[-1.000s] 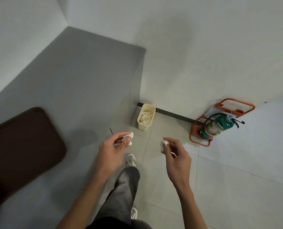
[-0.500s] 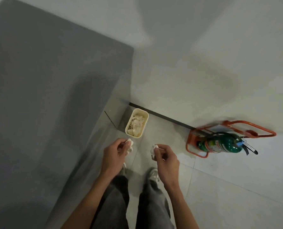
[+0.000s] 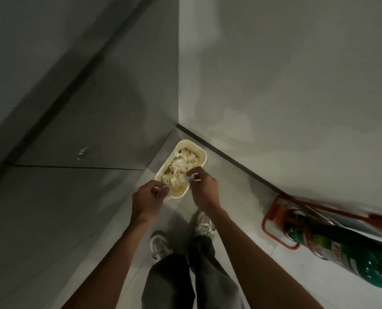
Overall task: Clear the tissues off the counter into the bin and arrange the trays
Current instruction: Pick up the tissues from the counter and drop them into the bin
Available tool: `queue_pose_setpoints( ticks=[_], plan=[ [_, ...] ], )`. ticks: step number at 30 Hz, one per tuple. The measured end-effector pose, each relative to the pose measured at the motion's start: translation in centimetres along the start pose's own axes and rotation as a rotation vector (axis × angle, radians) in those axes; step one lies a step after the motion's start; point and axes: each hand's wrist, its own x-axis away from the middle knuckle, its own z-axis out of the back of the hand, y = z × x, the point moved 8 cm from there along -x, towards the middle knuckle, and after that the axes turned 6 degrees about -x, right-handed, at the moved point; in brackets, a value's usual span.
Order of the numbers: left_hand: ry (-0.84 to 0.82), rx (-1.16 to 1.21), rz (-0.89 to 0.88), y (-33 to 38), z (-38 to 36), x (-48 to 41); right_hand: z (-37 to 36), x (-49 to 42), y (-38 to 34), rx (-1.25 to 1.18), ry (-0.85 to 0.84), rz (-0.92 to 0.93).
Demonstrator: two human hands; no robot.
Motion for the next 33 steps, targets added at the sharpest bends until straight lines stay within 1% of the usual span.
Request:
queue_pose_setpoints(
  ticks=[3, 5, 7, 9, 10, 13, 14, 15, 16, 19, 24, 28, 33],
  plan=[
    [-0.022, -0.060, -0.028, -0.8, -4.0, -5.0, -2.3, -6.6, 1.0, 0.265, -0.084, 0.139],
    [-0.006, -0.093, -0.055, -1.5, -6.6, -8.0, -4.0, -10.3, 2.0, 0.441, -0.181, 0.172],
    [0.004, -0.132, -0.060, -2.5, -9.3, -10.6, -5.4, -13.1, 2.5, 0.548, -0.238, 0.229],
    [-0.037, -0.192, -0.058, -3.1, -12.1, -12.2, -6.5, -15.1, 3.0, 0.669, -0.265, 0.280],
    [-0.110, -0.232, -0.059, -3.4, -13.8, -12.7, -7.1, -15.7, 3.5, 0.756, -0.304, 0.295],
    [-0.442, -0.484, -0.120, -4.3, -18.1, -12.4, -8.1, -16.5, 5.6, 0.964, -0.446, 0.249],
    [-0.507, -0.554, -0.133, -4.7, -18.5, -12.1, -7.9, -16.3, 5.8, 0.987, -0.459, 0.236],
    [-0.526, -0.591, -0.132, -5.0, -18.3, -11.8, -7.6, -16.0, 5.7, 0.994, -0.455, 0.241],
    [-0.511, -0.618, -0.122, -5.0, -17.5, -11.5, -7.3, -15.6, 5.3, 0.995, -0.441, 0.260],
    [-0.380, -0.630, -0.117, -3.8, -13.1, -9.9, -5.7, -13.6, 2.9, 0.984, -0.394, 0.324],
    [-0.171, -0.613, -0.133, 0.5, -3.6, -3.7, -1.8, -7.2, -3.9, 0.950, -0.297, 0.403],
    [-0.012, -0.561, -0.164, 3.9, 4.0, 4.2, 1.0, 0.9, -10.2, 0.837, -0.219, 0.468],
    [0.160, -0.454, -0.188, 6.2, 11.7, 16.6, 3.5, 14.6, -18.0, 0.693, -0.153, 0.574]
  ],
)
